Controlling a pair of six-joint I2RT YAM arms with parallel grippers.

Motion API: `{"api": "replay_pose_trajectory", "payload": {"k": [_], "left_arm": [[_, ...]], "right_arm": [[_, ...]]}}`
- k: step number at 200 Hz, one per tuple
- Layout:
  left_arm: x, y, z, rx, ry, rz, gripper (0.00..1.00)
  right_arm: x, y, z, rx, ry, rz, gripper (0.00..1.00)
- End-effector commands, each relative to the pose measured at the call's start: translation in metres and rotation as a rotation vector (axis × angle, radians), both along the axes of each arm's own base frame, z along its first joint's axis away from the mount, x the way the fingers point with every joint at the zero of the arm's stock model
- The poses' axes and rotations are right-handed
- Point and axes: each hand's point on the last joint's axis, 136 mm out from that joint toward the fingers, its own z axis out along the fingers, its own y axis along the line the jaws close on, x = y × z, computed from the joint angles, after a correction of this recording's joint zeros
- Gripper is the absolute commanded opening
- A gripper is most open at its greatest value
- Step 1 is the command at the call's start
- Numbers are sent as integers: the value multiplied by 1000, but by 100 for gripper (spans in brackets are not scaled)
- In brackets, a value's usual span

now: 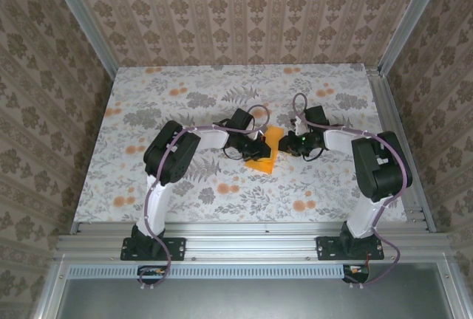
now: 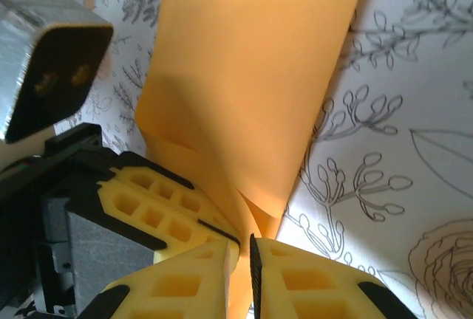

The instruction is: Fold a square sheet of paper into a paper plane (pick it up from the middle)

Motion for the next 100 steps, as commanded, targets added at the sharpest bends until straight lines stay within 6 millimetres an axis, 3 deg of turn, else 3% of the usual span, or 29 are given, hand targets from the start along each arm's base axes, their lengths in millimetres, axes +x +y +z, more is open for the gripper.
{"api": "replay_pose_trajectory", "payload": {"k": [1, 51, 100], "left_arm": [[-8, 9, -7, 33, 9, -9, 0], [-8, 10, -7, 37, 6, -8, 0], [-8, 9, -2, 21, 0, -12, 0]], "right_arm": [[-9, 12, 8, 57, 15, 21, 19], [-10, 26, 5, 83, 17, 44, 17], [-11, 22, -14, 45, 58, 35, 13]]}}
